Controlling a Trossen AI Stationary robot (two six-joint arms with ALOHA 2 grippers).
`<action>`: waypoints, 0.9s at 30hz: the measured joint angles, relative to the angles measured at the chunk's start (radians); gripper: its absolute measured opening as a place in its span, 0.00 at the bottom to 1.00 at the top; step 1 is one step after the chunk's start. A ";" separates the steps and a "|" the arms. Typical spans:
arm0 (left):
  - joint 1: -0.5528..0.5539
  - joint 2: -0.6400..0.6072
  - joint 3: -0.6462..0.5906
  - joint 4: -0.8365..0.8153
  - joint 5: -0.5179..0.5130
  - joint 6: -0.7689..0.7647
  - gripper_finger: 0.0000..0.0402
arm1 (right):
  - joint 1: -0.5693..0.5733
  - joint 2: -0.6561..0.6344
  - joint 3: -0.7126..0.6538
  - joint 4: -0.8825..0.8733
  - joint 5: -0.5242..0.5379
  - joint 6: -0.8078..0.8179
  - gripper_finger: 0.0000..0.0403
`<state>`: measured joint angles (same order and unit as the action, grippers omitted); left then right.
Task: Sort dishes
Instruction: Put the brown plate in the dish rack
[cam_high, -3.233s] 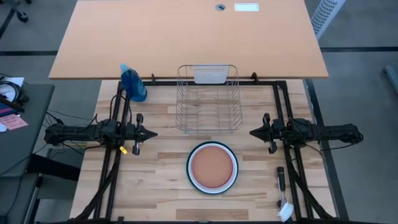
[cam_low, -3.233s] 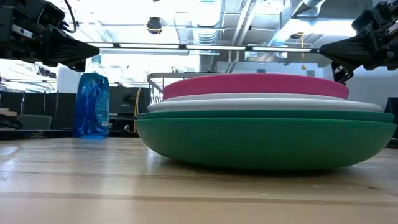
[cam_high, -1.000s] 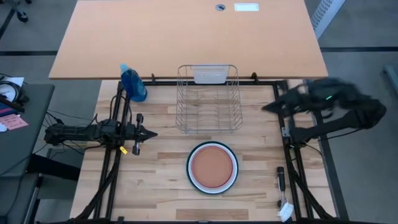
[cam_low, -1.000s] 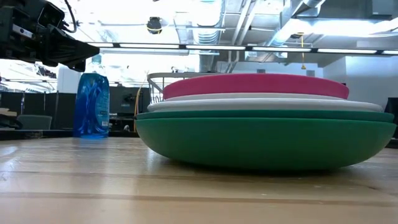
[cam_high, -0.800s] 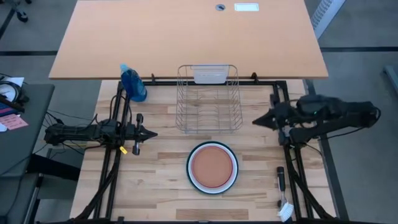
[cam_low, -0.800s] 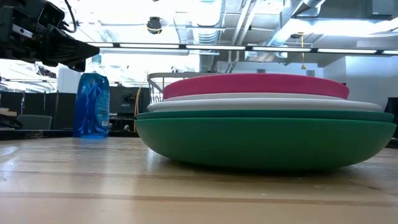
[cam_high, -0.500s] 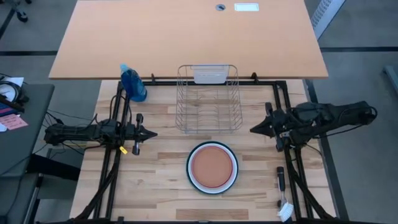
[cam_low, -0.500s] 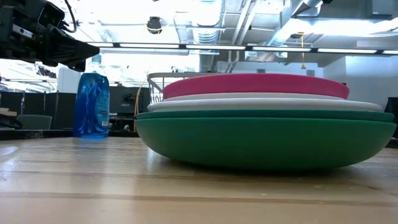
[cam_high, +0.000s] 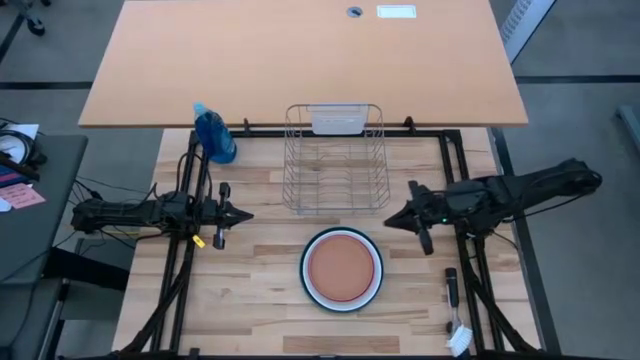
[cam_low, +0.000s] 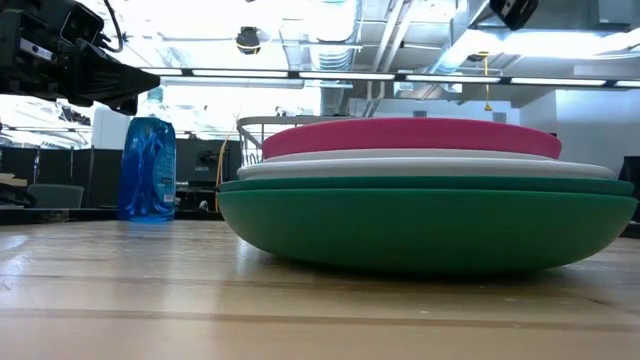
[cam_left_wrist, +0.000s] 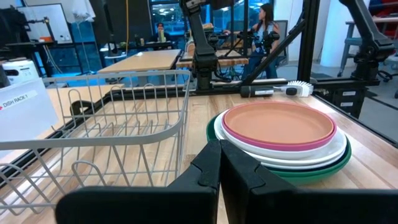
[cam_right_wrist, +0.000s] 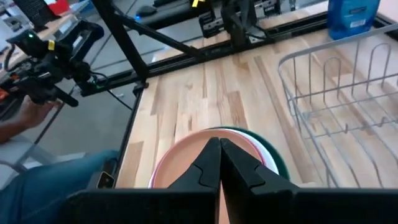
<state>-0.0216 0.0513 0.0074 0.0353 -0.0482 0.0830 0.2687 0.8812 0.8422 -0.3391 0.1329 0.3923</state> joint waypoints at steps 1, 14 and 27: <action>0.000 0.000 0.000 0.000 0.000 0.000 0.00 | 0.000 0.013 0.000 0.005 0.000 0.000 0.03; 0.000 0.000 0.000 0.000 0.000 0.000 0.00 | 0.073 0.153 0.000 0.012 -0.003 0.118 0.03; 0.000 0.000 0.000 0.000 0.000 0.000 0.00 | 0.137 0.318 0.001 0.120 0.000 0.252 0.03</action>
<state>-0.0216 0.0513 0.0074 0.0350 -0.0480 0.0832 0.4053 1.1993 0.8429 -0.2192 0.1334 0.6439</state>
